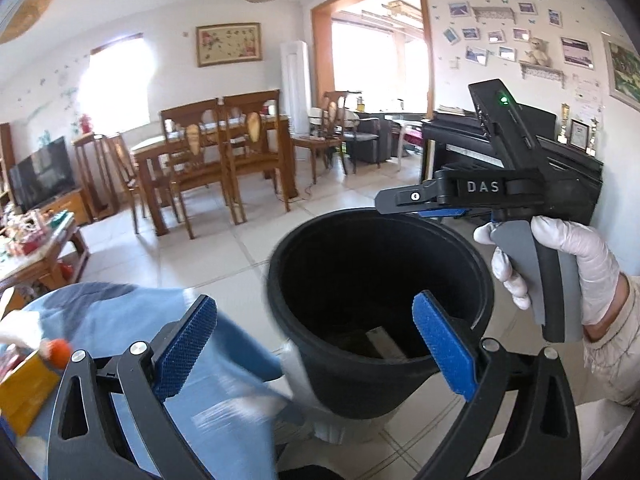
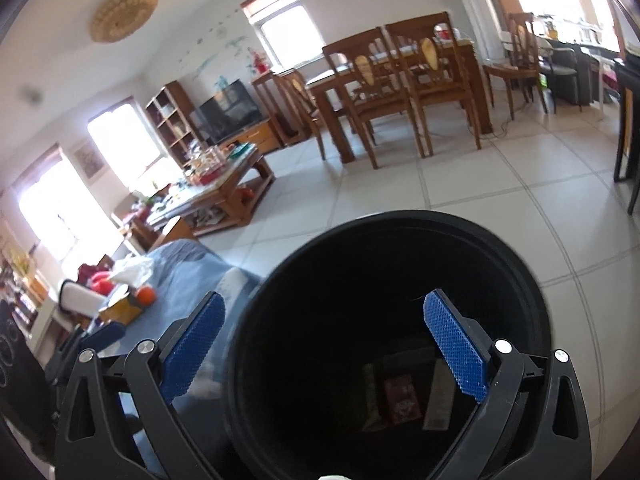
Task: Collect trash
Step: 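Grasp the blue wrapper with left tool while right tool grasps yellow wrapper, then carry blue and yellow wrappers over the black bin and lower them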
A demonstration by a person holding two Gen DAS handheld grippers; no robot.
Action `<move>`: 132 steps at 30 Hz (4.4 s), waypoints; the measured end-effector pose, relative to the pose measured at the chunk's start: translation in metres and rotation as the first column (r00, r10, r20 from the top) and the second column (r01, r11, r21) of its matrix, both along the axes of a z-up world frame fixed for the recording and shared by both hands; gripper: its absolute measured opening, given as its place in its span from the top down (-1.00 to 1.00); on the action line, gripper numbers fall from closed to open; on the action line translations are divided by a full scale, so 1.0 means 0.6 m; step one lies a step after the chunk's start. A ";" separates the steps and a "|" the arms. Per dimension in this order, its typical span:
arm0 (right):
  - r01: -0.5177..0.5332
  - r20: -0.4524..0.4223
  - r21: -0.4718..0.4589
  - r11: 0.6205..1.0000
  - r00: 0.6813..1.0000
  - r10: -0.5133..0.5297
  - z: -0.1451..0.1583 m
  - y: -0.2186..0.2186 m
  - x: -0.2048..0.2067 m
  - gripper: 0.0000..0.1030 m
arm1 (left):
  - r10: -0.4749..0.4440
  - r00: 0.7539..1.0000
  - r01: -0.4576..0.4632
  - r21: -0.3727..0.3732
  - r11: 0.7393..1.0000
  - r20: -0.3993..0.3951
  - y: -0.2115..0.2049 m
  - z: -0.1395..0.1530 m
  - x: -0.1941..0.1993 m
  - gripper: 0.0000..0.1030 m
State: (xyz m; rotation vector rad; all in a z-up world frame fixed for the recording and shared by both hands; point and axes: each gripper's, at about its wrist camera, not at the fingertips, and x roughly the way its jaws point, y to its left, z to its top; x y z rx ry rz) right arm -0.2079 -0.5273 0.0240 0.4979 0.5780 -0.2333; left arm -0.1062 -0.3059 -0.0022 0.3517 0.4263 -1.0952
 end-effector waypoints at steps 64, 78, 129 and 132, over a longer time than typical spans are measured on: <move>-0.950 -0.491 -0.221 0.222 0.305 0.816 -0.088 0.623 0.519 0.57 | 0.292 0.916 -0.205 0.304 0.930 -0.276 0.487 -0.097 0.416 0.23; -0.831 -0.245 -0.134 0.539 0.555 0.795 -0.016 0.538 0.415 0.75 | 0.379 0.890 -0.312 0.268 0.912 -0.254 0.509 -0.071 0.333 0.37; -0.041 0.137 0.073 0.996 0.990 0.031 -0.064 -0.100 -0.086 0.75 | -0.143 0.955 0.147 -0.004 0.989 -0.260 -0.087 -0.052 0.044 0.37; -0.022 0.121 0.083 0.996 0.993 0.012 -0.088 -0.121 -0.092 0.75 | -0.149 0.951 0.160 0.018 0.987 -0.271 -0.105 -0.068 0.041 0.37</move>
